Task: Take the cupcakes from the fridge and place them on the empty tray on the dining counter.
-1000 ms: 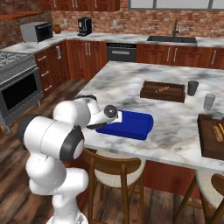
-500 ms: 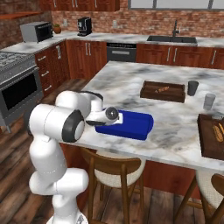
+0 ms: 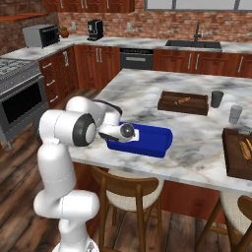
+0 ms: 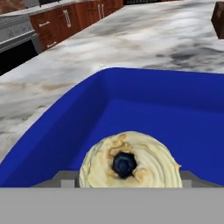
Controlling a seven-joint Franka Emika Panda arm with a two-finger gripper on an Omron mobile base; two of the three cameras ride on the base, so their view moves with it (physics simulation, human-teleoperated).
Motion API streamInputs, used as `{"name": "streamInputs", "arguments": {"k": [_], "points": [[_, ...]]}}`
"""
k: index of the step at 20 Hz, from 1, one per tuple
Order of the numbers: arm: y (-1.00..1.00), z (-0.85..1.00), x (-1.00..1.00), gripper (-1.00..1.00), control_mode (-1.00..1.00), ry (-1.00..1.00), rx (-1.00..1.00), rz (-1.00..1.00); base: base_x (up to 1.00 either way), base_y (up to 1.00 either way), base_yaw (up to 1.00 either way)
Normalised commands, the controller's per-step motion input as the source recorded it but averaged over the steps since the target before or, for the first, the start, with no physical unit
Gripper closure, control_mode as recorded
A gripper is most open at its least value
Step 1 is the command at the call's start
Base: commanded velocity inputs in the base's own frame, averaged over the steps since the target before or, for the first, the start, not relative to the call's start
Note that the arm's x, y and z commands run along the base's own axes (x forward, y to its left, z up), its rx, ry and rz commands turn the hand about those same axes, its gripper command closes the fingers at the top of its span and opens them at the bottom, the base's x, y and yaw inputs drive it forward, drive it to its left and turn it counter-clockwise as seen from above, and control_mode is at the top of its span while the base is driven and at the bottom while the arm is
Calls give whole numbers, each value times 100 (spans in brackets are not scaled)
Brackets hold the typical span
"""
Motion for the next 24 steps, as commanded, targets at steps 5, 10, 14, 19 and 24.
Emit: {"name": "streamInputs", "arguments": {"k": [5, 10, 14, 19, 24], "points": [[-6, 0, 34, -100, -100, 1, 0, 0, 0, 0, 0], [-10, 0, 26, -100, -100, 1, 0, 0, 0, 0, 0], [-12, 0, 18, -100, -100, 1, 0, 0, 0, 0, 0], [-12, 0, 11, -100, -100, 1, 0, 0, 0, 0, 0], [-5, 10, 2, -100, -100, 0, 0, 0, 0, 0, 0]]}}
